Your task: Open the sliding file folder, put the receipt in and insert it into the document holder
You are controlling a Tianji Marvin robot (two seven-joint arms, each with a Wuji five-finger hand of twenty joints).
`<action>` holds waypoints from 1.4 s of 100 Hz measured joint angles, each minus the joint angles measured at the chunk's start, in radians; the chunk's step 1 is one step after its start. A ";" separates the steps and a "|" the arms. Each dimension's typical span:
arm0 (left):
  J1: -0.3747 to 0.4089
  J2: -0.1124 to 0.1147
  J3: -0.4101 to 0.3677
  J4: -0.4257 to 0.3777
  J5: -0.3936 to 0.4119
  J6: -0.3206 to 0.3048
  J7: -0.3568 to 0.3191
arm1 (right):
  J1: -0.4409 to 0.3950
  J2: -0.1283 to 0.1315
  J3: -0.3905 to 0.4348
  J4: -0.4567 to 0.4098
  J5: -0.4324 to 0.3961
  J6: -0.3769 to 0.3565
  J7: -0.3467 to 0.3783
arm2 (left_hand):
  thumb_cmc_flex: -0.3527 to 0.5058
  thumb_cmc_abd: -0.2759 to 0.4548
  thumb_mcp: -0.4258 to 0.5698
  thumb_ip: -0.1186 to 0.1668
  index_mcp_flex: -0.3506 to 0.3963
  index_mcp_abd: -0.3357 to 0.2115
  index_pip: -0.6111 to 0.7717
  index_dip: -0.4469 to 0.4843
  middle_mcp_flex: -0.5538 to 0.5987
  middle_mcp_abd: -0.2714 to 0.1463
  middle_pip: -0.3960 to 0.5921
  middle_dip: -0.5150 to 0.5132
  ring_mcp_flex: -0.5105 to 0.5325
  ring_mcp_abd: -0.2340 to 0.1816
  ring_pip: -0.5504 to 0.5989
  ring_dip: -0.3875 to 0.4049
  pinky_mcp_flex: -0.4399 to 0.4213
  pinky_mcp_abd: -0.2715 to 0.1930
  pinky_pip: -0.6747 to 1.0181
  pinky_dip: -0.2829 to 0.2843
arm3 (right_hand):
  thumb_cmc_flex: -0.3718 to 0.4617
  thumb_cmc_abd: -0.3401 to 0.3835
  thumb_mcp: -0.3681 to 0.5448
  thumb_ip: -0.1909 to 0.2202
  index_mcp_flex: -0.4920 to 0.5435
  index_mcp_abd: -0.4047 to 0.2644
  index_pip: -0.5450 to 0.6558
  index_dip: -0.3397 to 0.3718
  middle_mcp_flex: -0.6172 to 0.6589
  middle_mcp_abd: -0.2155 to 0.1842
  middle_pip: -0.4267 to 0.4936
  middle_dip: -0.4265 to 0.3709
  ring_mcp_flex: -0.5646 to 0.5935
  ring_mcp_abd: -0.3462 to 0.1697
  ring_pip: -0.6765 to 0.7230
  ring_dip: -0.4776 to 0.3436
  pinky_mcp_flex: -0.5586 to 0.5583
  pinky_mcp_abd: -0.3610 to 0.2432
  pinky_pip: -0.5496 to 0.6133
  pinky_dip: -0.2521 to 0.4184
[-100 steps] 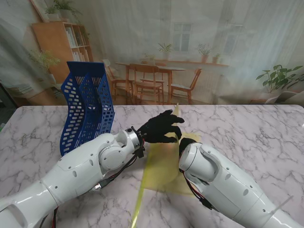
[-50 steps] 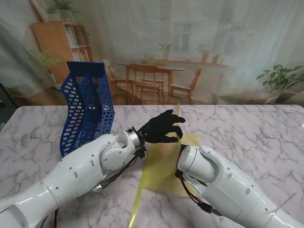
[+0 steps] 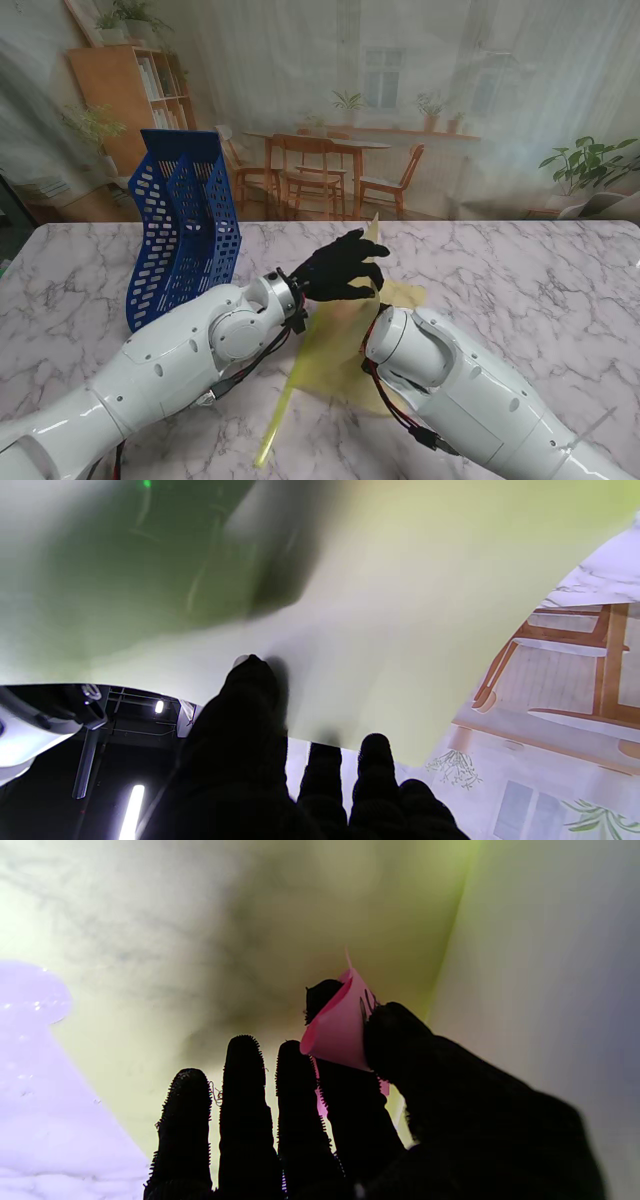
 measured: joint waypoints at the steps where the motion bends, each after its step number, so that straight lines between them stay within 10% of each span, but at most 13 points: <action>1: 0.000 0.000 -0.001 -0.001 0.001 0.000 0.000 | -0.002 0.001 0.002 -0.003 -0.005 0.000 0.000 | 0.000 0.000 0.000 0.000 0.000 0.000 0.000 0.000 0.000 0.000 0.000 0.000 0.000 0.000 0.000 0.000 0.000 0.000 0.000 0.000 | 0.000 0.001 0.000 0.000 0.000 0.000 0.000 0.005 0.000 0.000 0.000 0.000 0.000 0.000 -0.001 -0.007 0.000 0.000 0.000 0.002; 52: 0.002 0.010 -0.010 -0.007 0.010 -0.003 -0.018 | -0.199 0.051 0.229 -0.206 -0.149 -0.075 0.047 | 0.000 0.000 0.000 0.000 -0.012 0.000 0.017 -0.015 0.000 0.000 0.000 0.000 0.000 0.001 0.000 0.000 -0.001 0.002 0.000 0.000 | 0.000 0.022 -0.020 0.000 -0.002 0.000 0.000 0.058 0.001 0.000 0.000 0.000 0.000 0.000 -0.001 -0.008 0.014 0.001 0.000 0.019; 95: -0.009 0.007 0.006 0.003 0.001 -0.002 -0.018 | -0.218 0.001 0.300 -0.184 0.088 -0.003 -0.071 | 0.000 0.000 0.000 0.000 -0.012 0.000 0.018 -0.023 0.000 0.000 0.000 0.000 0.000 0.001 0.000 0.000 -0.001 0.002 0.000 0.000 | 0.000 0.039 -0.020 0.000 -0.003 0.010 0.007 0.060 0.002 0.001 0.000 0.000 0.000 0.000 -0.001 -0.002 0.015 0.009 0.001 0.020; 140: -0.012 0.007 0.012 0.010 0.001 0.000 -0.020 | -0.283 0.013 0.372 -0.278 0.058 -0.065 -0.025 | 0.000 0.000 0.000 0.000 -0.012 0.000 0.024 -0.024 0.000 0.000 0.000 0.000 0.000 0.001 0.000 0.000 -0.002 0.002 0.000 0.000 | 0.000 0.039 -0.020 0.000 -0.003 0.013 0.015 0.061 0.002 0.001 0.000 0.000 0.000 0.000 -0.001 -0.002 0.015 0.009 0.001 0.021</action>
